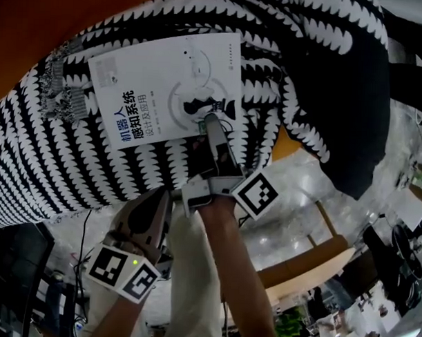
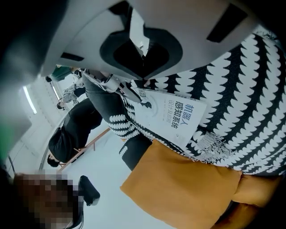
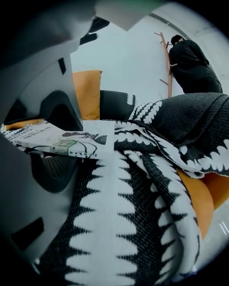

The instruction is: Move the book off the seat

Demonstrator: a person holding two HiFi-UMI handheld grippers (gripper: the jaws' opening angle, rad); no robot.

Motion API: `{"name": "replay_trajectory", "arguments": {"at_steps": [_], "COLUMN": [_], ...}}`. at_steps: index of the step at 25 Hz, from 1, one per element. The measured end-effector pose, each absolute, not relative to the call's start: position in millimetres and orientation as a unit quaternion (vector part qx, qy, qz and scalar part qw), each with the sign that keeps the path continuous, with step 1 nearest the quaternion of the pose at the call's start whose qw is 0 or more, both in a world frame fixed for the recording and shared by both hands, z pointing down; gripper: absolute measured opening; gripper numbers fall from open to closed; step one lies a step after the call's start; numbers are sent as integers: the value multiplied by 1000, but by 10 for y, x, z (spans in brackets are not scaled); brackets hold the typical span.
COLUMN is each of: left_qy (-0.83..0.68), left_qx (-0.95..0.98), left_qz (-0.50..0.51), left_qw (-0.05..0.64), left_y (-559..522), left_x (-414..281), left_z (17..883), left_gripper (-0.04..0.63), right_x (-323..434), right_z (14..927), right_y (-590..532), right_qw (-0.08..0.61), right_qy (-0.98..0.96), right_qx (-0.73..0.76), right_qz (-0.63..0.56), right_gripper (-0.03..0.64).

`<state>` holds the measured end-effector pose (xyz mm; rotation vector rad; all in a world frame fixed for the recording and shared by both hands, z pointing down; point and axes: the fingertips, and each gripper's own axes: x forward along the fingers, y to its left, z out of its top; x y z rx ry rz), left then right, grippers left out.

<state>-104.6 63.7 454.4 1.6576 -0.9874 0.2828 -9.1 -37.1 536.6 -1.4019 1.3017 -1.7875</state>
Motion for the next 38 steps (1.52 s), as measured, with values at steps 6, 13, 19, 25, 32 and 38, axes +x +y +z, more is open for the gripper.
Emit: {"name": "replay_trajectory", "arguments": {"at_steps": [6,13,19,25,32,38], "left_qy": [-417,-415,-407,-394,-389,-391], "left_qx": [702,704,711,722,727,727], "left_qz": [125,126,126,133,145,159], "left_qw": [564,562,560,554,547,541], "left_y": [657,704,710,746,755,823], "left_x": [-1045,-992,-959,-913,-968,-1157], "left_z": [4536,4493,4384,4287,4136,4028], "left_gripper": [9,9,9,9,9,9], "right_x": [-178,-178,-182,-185,-230,-312], "right_z": [5379,5367,5282,5164,5031,4904], "right_y": [-607,-597,-595,-594,-460,-282], "right_qw": [261,274,264,252,240,242], "right_qy": [505,507,513,514,498,494], "right_qx": [-507,-496,-501,-508,-517,-510], "right_qz": [-648,-649,-645,-643,-653,-662], "right_gripper": [90,63,49,49,46,44]}}
